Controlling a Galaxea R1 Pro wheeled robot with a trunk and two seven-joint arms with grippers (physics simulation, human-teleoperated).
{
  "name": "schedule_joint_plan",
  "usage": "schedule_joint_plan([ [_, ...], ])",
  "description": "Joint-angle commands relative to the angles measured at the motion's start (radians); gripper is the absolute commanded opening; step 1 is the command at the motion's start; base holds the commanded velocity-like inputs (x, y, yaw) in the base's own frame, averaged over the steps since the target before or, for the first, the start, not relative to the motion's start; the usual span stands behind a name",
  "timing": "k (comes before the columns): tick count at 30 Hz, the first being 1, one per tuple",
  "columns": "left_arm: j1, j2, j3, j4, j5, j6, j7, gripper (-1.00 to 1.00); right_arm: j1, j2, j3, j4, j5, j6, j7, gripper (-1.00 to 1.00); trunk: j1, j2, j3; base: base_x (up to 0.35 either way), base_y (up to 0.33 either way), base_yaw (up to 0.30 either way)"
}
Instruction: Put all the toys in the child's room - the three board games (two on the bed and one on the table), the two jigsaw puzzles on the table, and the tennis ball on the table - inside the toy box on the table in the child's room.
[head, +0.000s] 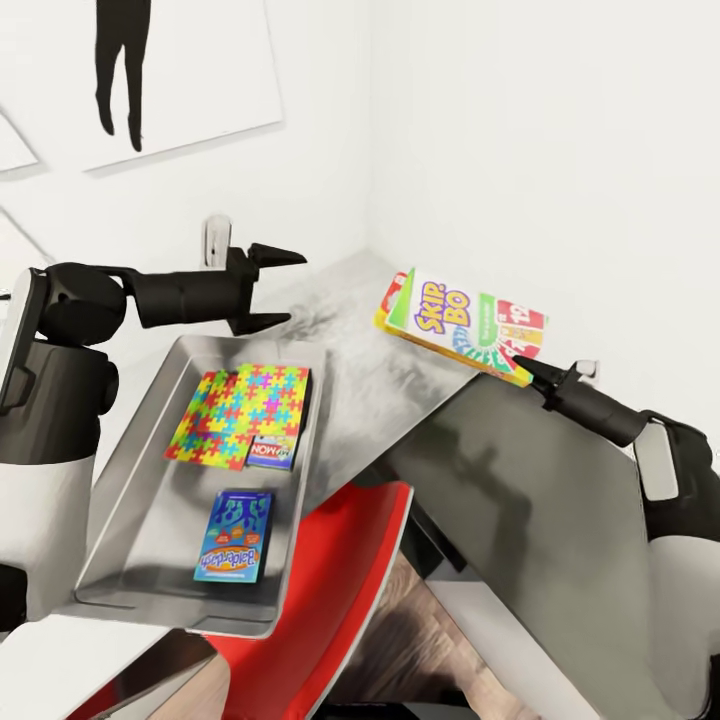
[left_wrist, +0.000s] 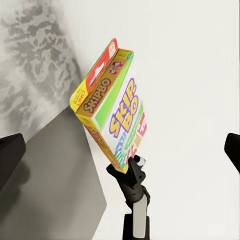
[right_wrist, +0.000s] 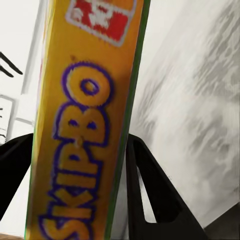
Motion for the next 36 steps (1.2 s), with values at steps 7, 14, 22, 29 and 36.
schedule_joint_plan([
  [7, -0.001, -0.002, 0.002, 0.000, -0.021, 0.001, -0.013, 1.00, 0.010, -0.008, -0.003, -0.029, 0.001, 0.016, -0.004, -1.00, 0.000, -0.001, 0.010, -0.188, 0.000, 0.000],
  [14, -0.001, -0.007, 0.003, -0.001, -0.029, 0.001, -0.018, 1.00, 0.003, -0.011, -0.007, -0.038, 0.000, 0.023, -0.021, -1.00, 0.000, -0.001, 0.021, -0.075, 0.000, 0.000],
  [22, -0.006, -0.010, 0.000, -0.001, -0.032, 0.001, -0.020, 1.00, -0.009, -0.013, -0.010, -0.041, -0.001, 0.039, -0.057, -1.00, 0.000, -0.001, 0.034, -0.017, 0.000, 0.000],
  [29, -0.011, -0.010, -0.002, -0.001, -0.032, 0.002, -0.016, 1.00, -0.041, -0.015, -0.010, -0.042, -0.003, 0.045, -0.069, -1.00, 0.000, -0.001, 0.046, -0.004, 0.000, 0.000],
  [36, -0.030, -0.007, -0.006, -0.001, -0.034, 0.002, -0.006, 1.00, -0.109, -0.035, -0.010, -0.041, -0.004, 0.110, -0.073, -1.00, 0.000, -0.001, 0.057, -0.001, 0.000, 0.000],
])
